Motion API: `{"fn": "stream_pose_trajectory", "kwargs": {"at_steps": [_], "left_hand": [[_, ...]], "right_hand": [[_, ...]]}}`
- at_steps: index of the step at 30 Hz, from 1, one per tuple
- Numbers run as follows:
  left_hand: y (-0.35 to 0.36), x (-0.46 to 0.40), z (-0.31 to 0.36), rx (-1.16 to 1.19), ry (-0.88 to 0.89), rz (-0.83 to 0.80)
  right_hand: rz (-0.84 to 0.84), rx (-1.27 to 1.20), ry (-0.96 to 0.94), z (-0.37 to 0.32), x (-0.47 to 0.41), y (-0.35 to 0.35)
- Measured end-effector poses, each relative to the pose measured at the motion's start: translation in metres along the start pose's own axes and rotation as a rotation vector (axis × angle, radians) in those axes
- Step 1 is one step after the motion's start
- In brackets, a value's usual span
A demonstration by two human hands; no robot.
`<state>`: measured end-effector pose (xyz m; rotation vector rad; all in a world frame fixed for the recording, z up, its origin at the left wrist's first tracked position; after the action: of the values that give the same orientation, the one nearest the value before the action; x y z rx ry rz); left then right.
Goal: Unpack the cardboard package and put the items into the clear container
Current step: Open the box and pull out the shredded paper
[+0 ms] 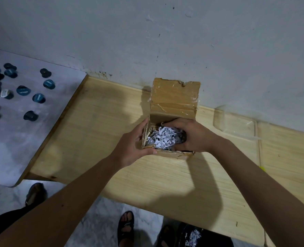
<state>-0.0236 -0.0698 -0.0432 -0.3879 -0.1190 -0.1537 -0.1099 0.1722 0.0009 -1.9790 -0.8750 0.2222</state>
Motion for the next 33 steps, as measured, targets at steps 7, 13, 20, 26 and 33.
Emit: {"fn": "stream_pose_trajectory", "kwargs": {"at_steps": [7,13,20,26,33], "left_hand": [[-0.002,0.0,0.003,0.03,-0.021,0.017],[-0.001,-0.002,0.001,0.022,-0.026,0.017],[0.001,-0.001,-0.002,0.055,-0.047,0.024],[0.002,-0.001,-0.003,0.063,-0.057,0.015],[0.001,0.0,0.001,0.083,-0.052,0.013]], "right_hand": [[-0.205,0.449,0.008,-0.004,-0.02,0.01],[-0.234,0.444,0.03,-0.013,-0.032,0.011],[-0.213,0.431,0.071,-0.018,-0.036,0.018],[-0.178,0.48,0.061,-0.024,-0.033,0.019],[-0.209,0.512,0.082,-0.033,-0.031,0.017]]}}
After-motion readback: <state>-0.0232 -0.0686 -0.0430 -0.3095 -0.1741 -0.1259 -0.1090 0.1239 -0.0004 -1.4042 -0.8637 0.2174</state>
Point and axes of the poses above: each hand's wrist, its own x-axis away from the middle knuckle, its own y-axis out of the palm, z = x × y, the point moved 2 cm from there along -x, towards the middle knuckle, and after that the axes turned 3 degrees about z, right-handed, at the moved point
